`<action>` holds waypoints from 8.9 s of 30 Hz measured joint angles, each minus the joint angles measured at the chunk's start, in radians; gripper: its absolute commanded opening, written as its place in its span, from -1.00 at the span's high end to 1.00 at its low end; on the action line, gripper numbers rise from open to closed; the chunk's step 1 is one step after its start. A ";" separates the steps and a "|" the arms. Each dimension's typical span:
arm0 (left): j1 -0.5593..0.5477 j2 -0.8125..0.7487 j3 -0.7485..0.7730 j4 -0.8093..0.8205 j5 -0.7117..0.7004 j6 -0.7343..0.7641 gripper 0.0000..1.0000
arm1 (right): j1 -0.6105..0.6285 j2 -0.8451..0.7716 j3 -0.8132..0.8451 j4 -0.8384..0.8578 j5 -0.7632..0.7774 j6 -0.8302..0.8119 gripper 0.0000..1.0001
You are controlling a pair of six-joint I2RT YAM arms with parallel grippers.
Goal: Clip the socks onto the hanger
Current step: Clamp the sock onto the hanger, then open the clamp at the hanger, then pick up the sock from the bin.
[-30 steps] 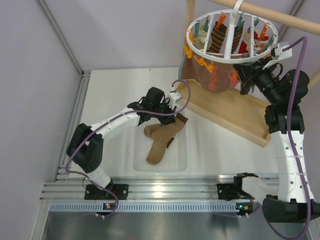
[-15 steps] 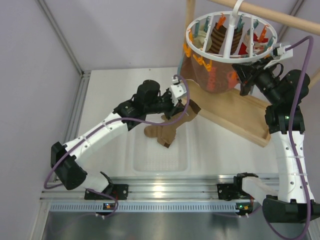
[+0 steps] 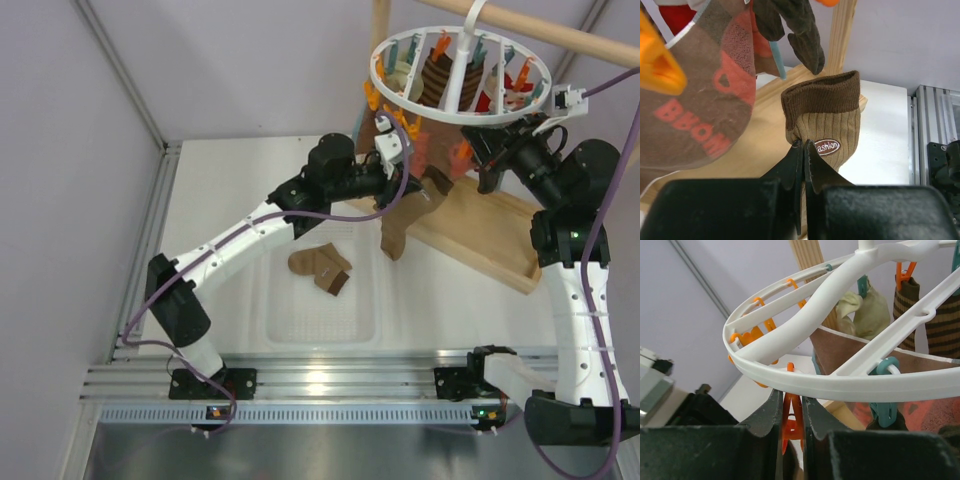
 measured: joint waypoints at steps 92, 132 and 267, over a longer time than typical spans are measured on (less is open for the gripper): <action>0.040 -0.123 -0.240 0.354 -0.158 -0.173 -0.88 | -0.186 0.011 0.040 -0.115 -0.093 -0.025 -0.15; -0.003 0.168 0.008 0.685 -0.031 -0.063 0.97 | -0.290 0.074 0.119 -0.137 -0.197 -0.032 -0.19; 0.100 0.087 -0.068 -0.877 0.158 1.113 1.00 | -0.052 0.043 -0.026 0.040 -0.152 0.024 1.00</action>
